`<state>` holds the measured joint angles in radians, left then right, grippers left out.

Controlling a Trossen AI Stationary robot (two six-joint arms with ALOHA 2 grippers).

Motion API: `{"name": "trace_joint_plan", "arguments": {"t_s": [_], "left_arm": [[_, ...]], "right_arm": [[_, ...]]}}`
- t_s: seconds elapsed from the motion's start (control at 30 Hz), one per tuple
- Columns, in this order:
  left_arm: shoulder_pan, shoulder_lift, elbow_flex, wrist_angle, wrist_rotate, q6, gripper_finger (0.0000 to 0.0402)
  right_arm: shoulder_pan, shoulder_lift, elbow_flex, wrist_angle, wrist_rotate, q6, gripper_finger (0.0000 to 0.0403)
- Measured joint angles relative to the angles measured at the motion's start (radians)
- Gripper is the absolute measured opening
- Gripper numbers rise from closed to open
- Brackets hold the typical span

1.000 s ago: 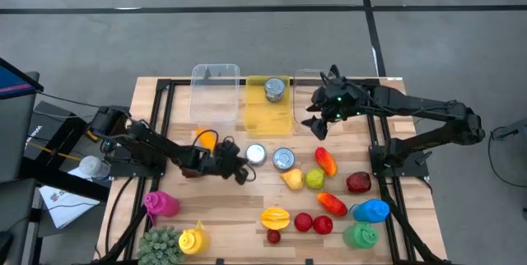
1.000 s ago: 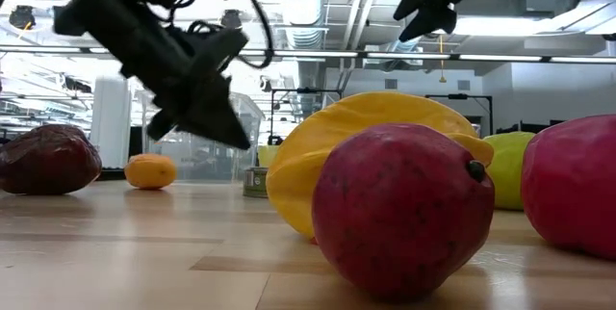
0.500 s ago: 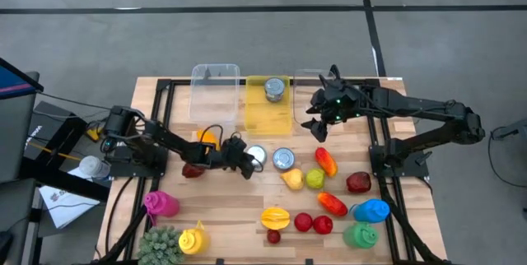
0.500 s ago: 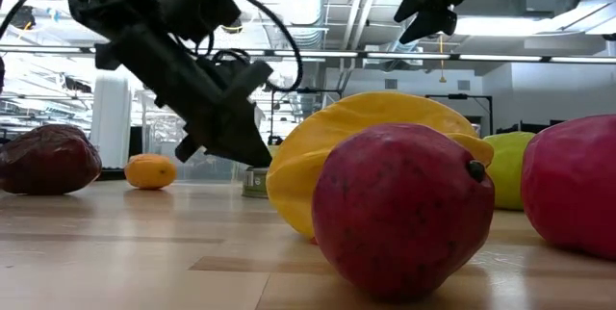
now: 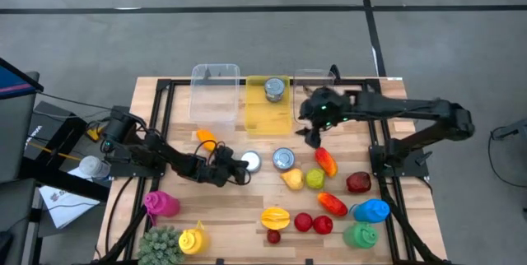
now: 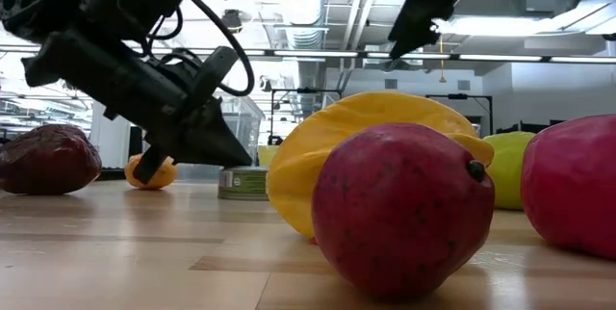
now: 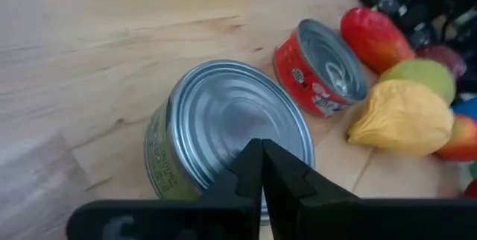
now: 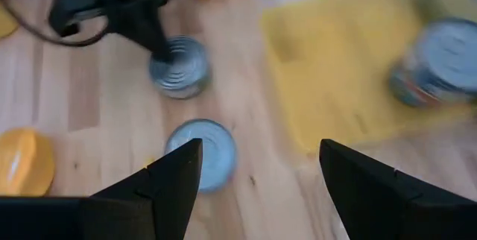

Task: Pick & Place Food Item
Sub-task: Put the green tuna can into the yellow bin

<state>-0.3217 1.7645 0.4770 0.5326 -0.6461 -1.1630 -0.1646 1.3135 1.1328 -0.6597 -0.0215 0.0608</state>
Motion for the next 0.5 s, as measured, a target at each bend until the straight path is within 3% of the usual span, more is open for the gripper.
{"name": "trace_joint_plan", "arguments": {"t_s": [0.3,0.5], "left_arm": [[0.001,0.018,-0.002,0.044,0.025,0.003,0.0000],[0.002,0.017,-0.006,0.067,0.033,0.005,0.0000]], "right_arm": [[0.075,0.263,0.001,0.280,-0.184,-0.228,0.0265],[0.080,0.440,0.028,0.333,-0.355,-0.390,0.0276]]}}
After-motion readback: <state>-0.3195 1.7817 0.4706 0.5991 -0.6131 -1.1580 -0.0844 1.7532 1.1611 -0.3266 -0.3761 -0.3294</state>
